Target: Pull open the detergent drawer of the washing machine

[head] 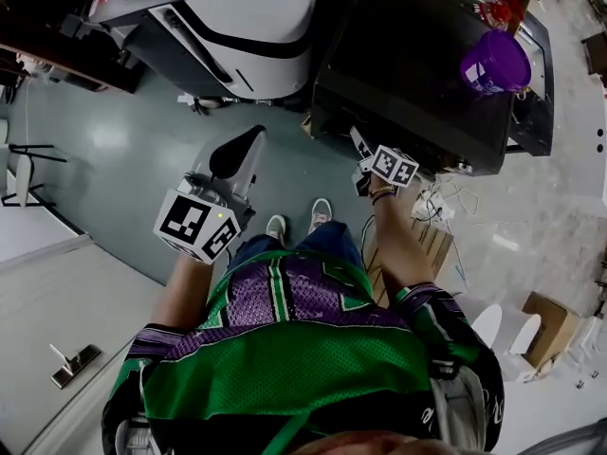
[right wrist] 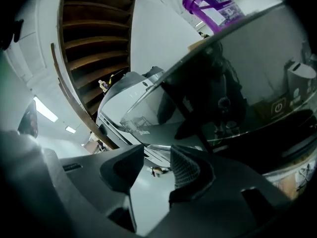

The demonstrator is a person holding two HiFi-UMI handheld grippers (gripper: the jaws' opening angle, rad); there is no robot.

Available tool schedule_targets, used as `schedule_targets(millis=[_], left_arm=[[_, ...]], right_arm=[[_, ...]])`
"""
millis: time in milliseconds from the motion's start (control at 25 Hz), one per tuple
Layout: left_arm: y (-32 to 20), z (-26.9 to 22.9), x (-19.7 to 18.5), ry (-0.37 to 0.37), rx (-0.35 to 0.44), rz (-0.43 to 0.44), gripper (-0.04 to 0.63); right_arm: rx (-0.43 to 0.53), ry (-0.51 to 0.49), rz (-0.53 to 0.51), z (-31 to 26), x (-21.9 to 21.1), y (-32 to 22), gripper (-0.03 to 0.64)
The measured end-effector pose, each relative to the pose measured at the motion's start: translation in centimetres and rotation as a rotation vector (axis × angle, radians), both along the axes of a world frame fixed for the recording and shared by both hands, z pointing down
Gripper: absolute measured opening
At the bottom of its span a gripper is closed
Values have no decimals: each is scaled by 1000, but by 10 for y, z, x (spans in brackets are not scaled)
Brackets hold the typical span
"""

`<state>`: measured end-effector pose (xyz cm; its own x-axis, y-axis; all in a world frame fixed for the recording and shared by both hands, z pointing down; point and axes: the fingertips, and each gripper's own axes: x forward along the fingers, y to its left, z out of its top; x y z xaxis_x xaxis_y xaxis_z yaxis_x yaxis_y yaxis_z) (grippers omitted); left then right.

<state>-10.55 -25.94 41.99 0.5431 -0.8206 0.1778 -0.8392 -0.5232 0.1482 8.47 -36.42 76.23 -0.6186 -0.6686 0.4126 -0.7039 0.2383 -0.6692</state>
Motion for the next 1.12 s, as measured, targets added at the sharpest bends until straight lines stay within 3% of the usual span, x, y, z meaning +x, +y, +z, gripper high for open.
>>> schedule_targets(millis=[480,1120], left_arm=[[-5,18,4,-68,-53,-25,15],[15,38,-11,-136,-110,-41,15]], right_arm=[[38,-275,109,12,1,-24,157],[131,-440,60,4,-12,-31,164]])
